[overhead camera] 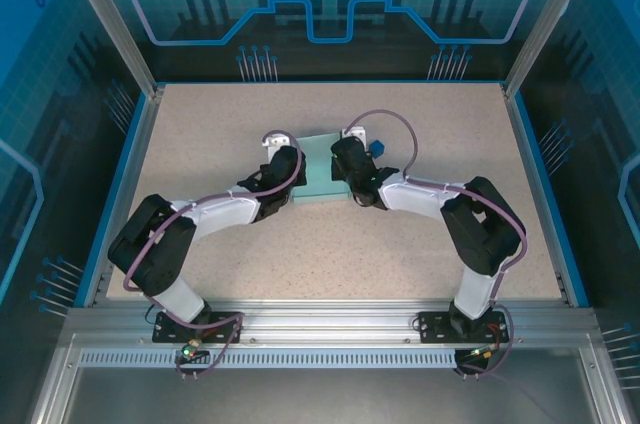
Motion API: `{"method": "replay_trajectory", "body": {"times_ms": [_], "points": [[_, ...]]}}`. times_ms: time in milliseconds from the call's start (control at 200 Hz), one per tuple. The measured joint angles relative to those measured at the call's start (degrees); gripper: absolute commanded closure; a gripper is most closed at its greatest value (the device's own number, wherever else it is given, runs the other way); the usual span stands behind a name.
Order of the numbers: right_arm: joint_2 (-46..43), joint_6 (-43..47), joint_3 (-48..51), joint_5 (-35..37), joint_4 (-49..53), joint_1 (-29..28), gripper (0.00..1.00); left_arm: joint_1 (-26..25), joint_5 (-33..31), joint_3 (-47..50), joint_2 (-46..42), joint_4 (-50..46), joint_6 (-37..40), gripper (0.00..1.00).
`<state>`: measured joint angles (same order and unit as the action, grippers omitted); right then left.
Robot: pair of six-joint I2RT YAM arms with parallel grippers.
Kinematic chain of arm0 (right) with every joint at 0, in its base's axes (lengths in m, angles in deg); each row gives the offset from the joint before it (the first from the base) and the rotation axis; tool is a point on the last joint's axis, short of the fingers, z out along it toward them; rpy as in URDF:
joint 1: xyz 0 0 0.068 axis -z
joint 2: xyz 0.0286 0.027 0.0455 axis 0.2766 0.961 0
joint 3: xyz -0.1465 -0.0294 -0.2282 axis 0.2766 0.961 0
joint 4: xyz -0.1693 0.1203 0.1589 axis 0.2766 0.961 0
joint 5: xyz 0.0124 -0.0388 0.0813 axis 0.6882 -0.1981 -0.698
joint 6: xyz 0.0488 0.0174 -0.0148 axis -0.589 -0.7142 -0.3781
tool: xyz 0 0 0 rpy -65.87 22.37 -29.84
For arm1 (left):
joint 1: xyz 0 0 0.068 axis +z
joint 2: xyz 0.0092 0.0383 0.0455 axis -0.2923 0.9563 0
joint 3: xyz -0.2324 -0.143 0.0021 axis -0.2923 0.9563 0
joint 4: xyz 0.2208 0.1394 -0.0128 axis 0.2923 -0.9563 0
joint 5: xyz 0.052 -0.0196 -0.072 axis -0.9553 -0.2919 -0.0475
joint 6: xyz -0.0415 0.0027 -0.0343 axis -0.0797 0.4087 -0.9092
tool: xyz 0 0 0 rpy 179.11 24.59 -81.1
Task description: Fold the paper box
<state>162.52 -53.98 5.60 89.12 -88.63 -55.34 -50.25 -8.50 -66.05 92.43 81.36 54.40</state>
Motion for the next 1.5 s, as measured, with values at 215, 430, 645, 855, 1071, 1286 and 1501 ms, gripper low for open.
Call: {"method": "replay_trajectory", "body": {"times_ms": [215, 430, 645, 855, 1071, 1286, 1501], "points": [[0.0, -2.7, 2.0, 0.1, -3.8, -0.7, 1.0, -0.7, -1.8, 3.2, -0.9, 3.9, 0.0, 1.0], [0.0, -5.9, 3.1, 2.1, -5.0, -2.8, 0.99, -1.4, -4.1, 6.3, -2.2, 6.4, 0.0, 1.0], [-0.1, -8.9, 5.8, 3.4, -9.1, -3.8, 0.97, -2.1, -5.2, 8.8, -3.1, 9.1, 0.0, 1.0], [-0.9, -11.6, 8.0, 3.4, -11.5, -4.9, 0.96, -2.3, -5.4, 11.6, -4.6, 11.4, 0.0, 1.0], [-1.1, -13.5, 9.4, 4.0, -13.1, -5.6, 0.95, -2.7, -5.8, 13.9, -4.8, 15.0, 0.0, 1.0], [-1.5, -14.9, 10.4, 4.1, -13.9, -6.2, 0.95, -3.1, -6.3, 15.8, -5.5, 16.8, 0.2, 1.0], [-1.5, -15.8, 10.7, 4.2, -14.0, -6.8, 0.95, -3.7, -7.1, 17.5, -6.1, 18.4, 0.2, 1.0]]}}
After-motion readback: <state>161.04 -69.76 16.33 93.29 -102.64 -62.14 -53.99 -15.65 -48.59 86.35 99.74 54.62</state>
